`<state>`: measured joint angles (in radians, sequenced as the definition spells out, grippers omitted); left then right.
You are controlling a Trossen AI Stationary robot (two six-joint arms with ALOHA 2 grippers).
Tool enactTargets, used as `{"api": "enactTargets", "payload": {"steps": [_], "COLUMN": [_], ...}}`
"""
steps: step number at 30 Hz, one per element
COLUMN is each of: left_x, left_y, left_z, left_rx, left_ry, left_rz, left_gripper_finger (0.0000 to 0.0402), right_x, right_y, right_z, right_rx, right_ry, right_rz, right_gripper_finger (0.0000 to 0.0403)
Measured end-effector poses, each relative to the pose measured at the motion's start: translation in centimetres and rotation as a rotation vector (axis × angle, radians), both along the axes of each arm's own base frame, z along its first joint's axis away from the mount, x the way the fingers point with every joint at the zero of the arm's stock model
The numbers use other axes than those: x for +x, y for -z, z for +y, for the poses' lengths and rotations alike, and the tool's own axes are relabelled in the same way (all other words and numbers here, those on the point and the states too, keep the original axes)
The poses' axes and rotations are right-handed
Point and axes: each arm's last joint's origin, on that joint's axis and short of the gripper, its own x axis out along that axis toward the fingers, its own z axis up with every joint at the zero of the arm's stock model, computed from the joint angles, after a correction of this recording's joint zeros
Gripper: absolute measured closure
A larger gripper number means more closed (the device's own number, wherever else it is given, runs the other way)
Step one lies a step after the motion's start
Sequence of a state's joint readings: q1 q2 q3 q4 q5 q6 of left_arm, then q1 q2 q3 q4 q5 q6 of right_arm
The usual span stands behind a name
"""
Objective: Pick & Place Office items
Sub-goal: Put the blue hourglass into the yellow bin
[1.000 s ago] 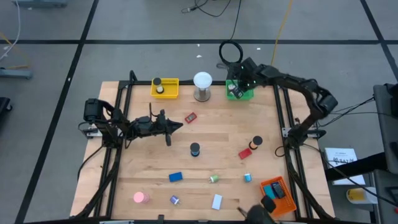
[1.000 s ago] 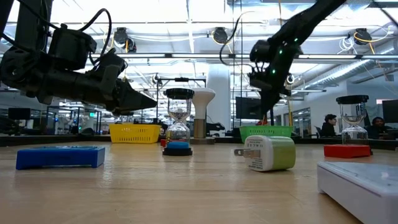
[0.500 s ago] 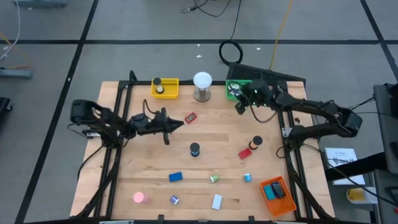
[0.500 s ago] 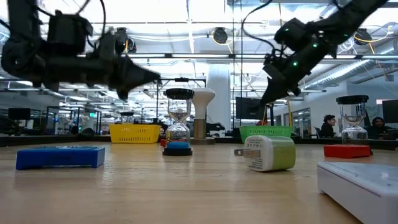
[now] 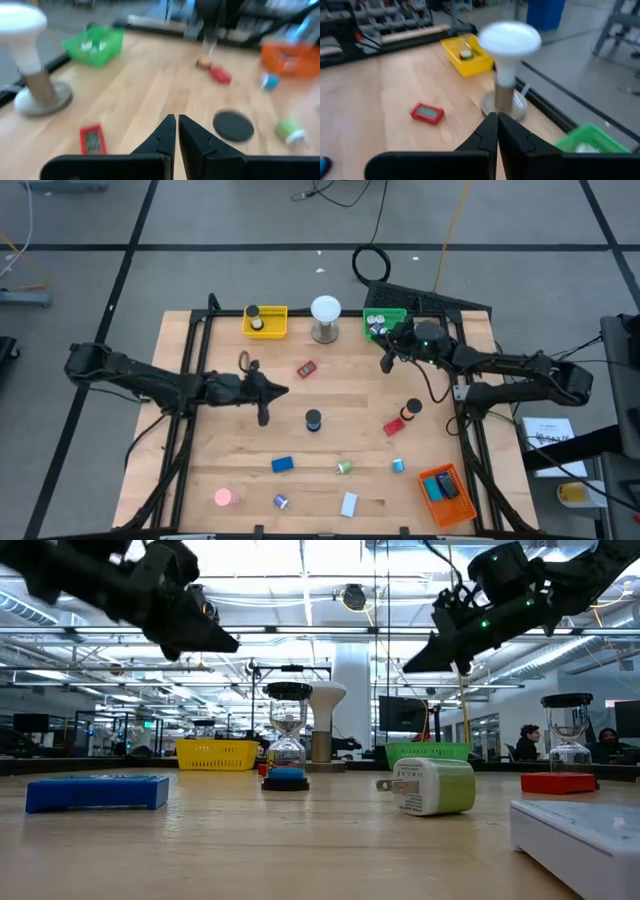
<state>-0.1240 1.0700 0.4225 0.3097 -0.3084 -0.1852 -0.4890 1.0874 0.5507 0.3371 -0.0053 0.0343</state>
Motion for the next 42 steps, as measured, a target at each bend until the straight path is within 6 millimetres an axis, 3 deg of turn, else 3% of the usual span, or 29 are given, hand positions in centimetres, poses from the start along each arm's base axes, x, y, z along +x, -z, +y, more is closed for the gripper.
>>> {"api": "enactTargets", "payload": {"steps": [4,10,16,24,32,37,42], "left_x": [1.4,4.0,7.7,11.1,12.7,12.3,12.7], "left_y": [-2.3,-3.8,-3.3,-4.6,-3.8,-3.4,-2.7], "left_z": [-2.3,-5.0,-6.8,-7.2,-7.1,-6.3,-5.4], "left_rx": [-0.053,-0.203,-0.206,-0.204,-0.176,-0.158,-0.192], "left_ry": [0.026,-0.040,-0.067,-0.112,-0.113,-0.198,-0.209], "left_rz": [0.083,0.185,0.337,0.415,0.464,0.516,0.549], "left_gripper_finger": [0.0380,0.0374,0.0304,0.0172,0.0059,0.0016,0.0003], "right_x": [0.5,0.8,0.8,0.8,0.8,0.9,1.0], "right_y": [-0.4,-0.4,-0.3,-0.1,-0.1,0.0,0.0], "right_z": [0.7,1.4,1.5,1.5,1.7,1.9,2.3], "right_rx": [-0.022,-0.057,-0.062,-0.077,-0.031,-0.012,-0.022], "right_ry": [-0.039,-0.080,-0.088,-0.094,-0.155,-0.168,-0.189], "right_rz": [-0.038,-0.021,-0.002,0.020,0.004,0.004,0.012], "right_gripper_finger": [0.0401,0.0402,0.0402,0.0402,0.0402,0.0402,0.0401]}}
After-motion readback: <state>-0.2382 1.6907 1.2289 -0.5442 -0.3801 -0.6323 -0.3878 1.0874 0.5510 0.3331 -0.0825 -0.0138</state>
